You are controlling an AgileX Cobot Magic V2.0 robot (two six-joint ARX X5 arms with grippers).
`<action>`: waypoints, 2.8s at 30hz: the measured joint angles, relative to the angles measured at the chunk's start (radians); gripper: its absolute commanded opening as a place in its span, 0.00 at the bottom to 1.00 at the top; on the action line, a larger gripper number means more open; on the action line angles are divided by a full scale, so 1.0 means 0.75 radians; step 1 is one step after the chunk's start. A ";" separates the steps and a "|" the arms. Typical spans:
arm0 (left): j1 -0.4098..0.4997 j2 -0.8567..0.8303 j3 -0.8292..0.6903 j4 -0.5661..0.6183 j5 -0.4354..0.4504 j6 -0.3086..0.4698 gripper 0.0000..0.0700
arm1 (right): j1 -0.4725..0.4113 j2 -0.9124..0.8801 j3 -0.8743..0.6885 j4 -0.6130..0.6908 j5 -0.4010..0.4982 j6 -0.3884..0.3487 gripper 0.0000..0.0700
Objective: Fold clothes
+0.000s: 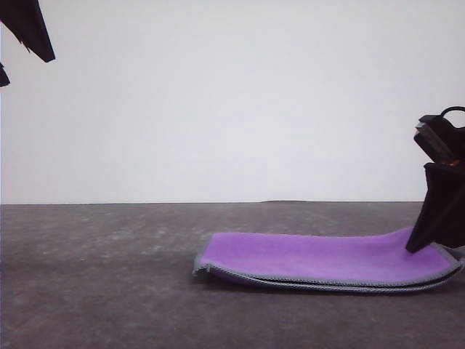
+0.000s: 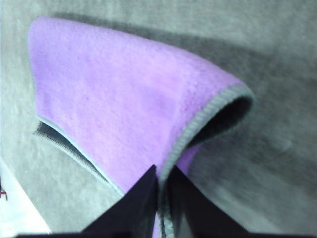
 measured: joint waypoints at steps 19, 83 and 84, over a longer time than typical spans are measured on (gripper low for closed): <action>0.000 0.000 0.000 0.033 0.000 -0.014 0.56 | 0.507 0.002 0.000 0.633 -0.001 0.479 0.01; 0.137 0.027 0.000 0.092 -0.001 -0.015 0.56 | -0.016 -0.770 0.001 -0.264 0.724 -0.018 0.44; 0.137 0.027 0.000 0.092 -0.001 -0.015 0.56 | -0.016 -0.771 0.001 -0.268 0.725 -0.018 0.37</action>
